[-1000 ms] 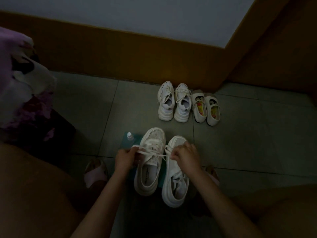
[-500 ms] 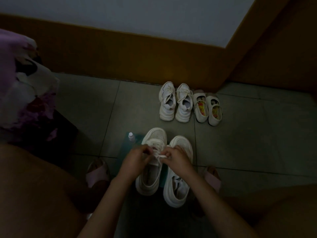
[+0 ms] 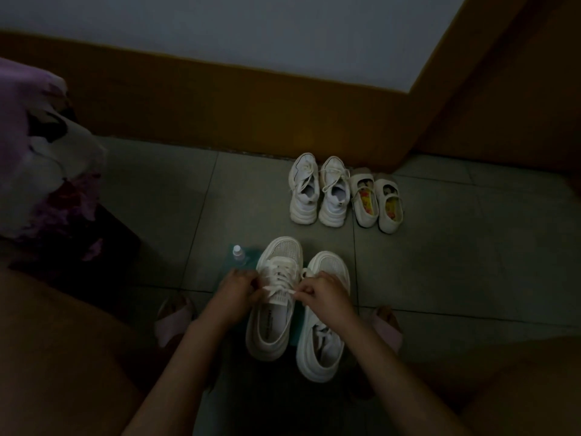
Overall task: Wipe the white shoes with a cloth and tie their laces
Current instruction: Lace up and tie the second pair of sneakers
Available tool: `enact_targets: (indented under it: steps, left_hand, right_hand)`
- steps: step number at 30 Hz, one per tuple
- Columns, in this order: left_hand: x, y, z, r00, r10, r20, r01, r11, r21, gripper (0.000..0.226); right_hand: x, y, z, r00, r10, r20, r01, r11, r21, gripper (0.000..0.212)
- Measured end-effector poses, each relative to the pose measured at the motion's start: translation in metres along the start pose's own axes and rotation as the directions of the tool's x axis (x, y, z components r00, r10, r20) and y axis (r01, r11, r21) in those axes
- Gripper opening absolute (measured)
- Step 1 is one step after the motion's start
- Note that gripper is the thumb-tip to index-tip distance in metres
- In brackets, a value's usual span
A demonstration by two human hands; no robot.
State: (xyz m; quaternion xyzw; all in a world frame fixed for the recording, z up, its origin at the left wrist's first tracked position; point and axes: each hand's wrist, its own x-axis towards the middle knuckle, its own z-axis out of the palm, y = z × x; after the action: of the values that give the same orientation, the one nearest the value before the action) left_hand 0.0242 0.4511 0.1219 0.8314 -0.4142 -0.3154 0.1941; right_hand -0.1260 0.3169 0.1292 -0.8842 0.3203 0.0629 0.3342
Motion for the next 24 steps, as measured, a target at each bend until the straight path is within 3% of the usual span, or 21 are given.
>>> enact_targets:
  steps: [8, 14, 17, 21, 24]
  left_hand:
    - [-0.002, -0.001, -0.013, 0.989, -0.147, -0.011, 0.144, 0.981, -0.128, 0.013]
    - [0.001, 0.010, -0.025, 0.998, 0.004, -0.064, -0.007, 0.999, -0.047, 0.027]
    - [-0.001, 0.017, -0.024, 0.983, 0.012, -0.185, -0.055, 0.973, -0.225, 0.039]
    - [-0.003, 0.030, -0.017, 0.994, -0.033, -0.101, -0.033, 0.809, -0.587, 0.035]
    - [0.001, 0.032, -0.011, 0.998, -0.029, -0.053, -0.018, 0.689, -0.725, 0.033]
  right_hand:
    - [0.001, -0.009, -0.008, 0.997, 0.014, 0.080, 0.007, 0.967, -0.256, 0.024]
    - [0.002, -0.005, -0.014, 0.988, -0.085, 0.132, 0.119, 0.953, -0.279, 0.020]
    - [-0.003, -0.005, -0.019, 0.986, -0.130, 0.109, 0.156, 0.946, -0.283, 0.016]
    - [-0.005, -0.012, -0.026, 0.987, -0.090, 0.136, 0.117, 0.972, -0.205, 0.010]
    - [-0.007, -0.017, -0.029, 0.992, -0.058, 0.109, 0.062, 0.998, -0.033, 0.025]
